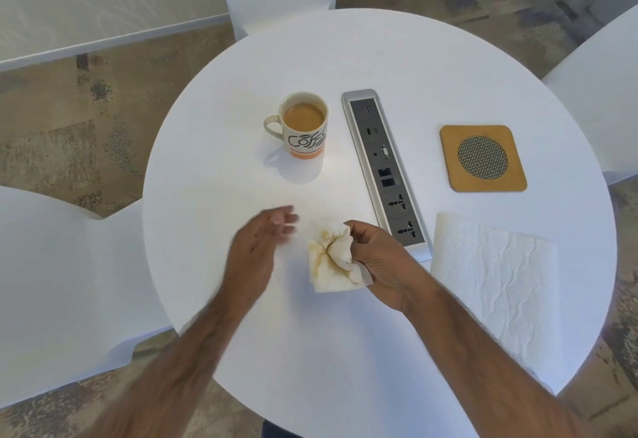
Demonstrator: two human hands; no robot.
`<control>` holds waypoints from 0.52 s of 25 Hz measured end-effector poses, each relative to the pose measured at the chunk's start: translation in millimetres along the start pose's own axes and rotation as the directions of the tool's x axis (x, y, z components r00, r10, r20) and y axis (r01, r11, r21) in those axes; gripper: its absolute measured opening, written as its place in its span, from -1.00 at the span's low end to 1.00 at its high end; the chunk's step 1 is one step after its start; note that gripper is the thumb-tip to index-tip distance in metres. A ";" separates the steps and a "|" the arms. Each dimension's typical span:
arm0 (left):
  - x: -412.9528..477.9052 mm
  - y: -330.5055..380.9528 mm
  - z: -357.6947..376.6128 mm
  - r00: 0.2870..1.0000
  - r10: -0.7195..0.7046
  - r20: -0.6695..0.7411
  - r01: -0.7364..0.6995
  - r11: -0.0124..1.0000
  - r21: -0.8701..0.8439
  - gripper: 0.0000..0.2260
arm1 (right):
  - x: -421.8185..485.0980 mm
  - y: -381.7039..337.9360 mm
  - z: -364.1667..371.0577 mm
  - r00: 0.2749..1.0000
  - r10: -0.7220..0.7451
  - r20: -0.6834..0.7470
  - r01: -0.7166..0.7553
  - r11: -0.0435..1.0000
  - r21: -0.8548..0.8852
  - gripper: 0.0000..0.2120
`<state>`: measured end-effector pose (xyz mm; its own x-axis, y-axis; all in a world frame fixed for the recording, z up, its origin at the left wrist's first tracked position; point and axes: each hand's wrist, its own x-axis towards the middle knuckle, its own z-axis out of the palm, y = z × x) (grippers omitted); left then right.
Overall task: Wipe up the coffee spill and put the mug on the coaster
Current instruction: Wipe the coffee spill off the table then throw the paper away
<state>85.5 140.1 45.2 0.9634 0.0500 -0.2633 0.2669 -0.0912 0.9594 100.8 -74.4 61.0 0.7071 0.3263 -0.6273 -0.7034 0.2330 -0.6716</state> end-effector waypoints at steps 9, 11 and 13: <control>-33.4 4.6 56.1 0.984 -0.177 0.036 0.176 0.984 0.020 -0.66 | -26.3 22.1 2.7 0.912 -0.278 -0.301 0.122 0.886 -0.448 -0.84; -31.1 1.7 47.8 0.988 -0.156 -0.016 0.156 0.985 0.070 -0.75 | -40.1 21.0 -28.3 0.830 -0.422 -0.366 0.169 0.814 -0.555 -0.76; -29.0 -0.2 28.2 0.988 -0.142 -0.061 0.148 0.981 0.123 -0.73 | -56.2 24.7 -76.0 0.567 -0.653 -0.503 0.063 0.643 -0.763 -0.63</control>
<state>58.2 110.6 49.8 0.9126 0.1227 -0.3901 0.4079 -0.2040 0.8900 49.2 -156.6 49.7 0.8963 -0.4281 -0.1156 -0.3522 -0.5290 -0.7721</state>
